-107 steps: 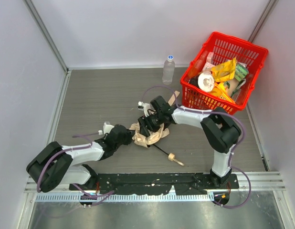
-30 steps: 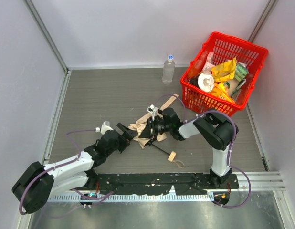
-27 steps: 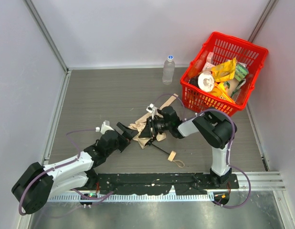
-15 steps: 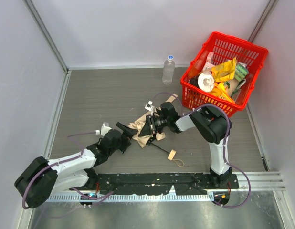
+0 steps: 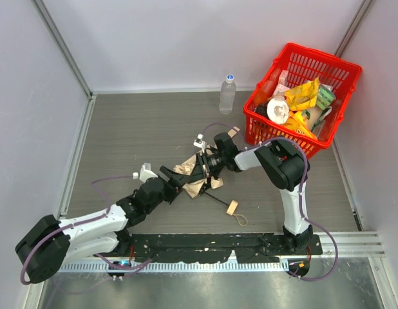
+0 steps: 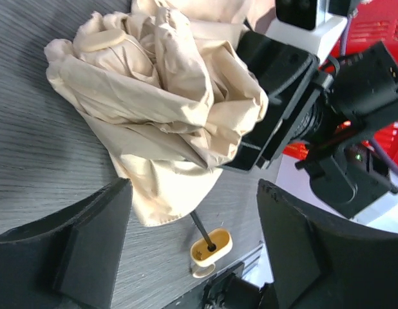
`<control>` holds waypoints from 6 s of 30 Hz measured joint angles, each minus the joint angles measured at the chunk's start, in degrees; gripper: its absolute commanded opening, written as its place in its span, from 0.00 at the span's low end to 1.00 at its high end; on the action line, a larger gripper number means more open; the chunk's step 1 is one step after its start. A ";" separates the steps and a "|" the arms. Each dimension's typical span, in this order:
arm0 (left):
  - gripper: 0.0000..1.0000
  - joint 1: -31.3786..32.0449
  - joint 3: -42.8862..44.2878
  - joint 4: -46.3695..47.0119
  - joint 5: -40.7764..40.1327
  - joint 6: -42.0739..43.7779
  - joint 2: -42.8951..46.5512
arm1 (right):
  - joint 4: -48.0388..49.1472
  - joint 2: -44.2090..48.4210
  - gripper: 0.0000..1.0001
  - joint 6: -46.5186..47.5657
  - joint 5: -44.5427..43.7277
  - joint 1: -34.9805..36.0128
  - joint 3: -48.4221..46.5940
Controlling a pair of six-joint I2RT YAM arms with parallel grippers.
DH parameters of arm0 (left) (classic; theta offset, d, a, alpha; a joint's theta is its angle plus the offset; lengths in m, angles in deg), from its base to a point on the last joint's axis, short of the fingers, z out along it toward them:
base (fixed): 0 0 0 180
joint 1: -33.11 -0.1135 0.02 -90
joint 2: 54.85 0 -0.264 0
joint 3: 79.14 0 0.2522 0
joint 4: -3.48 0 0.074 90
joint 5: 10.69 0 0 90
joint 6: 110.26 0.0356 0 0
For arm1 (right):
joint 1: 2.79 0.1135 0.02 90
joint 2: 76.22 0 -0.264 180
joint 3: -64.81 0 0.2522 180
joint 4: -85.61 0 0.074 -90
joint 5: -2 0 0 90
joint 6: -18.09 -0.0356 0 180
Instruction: Put away the umbrella
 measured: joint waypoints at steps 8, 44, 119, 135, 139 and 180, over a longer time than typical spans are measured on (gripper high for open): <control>1.00 0.68 -0.09 -2.19 0.76 0.90 1.33 | -3.23 -0.09 0.01 1.90 0.24 0.00 -1.22; 0.00 -10.82 9.73 6.93 5.03 2.43 -25.83 | -17.59 2.97 0.18 9.20 -8.39 0.74 -5.09; 1.00 -5.01 0.33 -22.08 2.93 4.28 15.87 | 38.99 7.04 0.01 -16.44 -20.41 11.96 24.96; 1.00 -3.72 6.34 -37.57 6.08 -5.73 18.23 | 29.46 2.03 0.01 -22.80 -8.31 7.21 16.55; 0.99 -3.56 5.44 -32.33 6.51 -5.90 13.90 | 28.33 1.64 0.01 -23.19 -6.99 7.13 15.65; 0.00 -1.25 5.25 -14.01 -0.50 -8.83 -8.39 | -7.85 8.83 0.50 -7.58 -12.07 7.63 4.70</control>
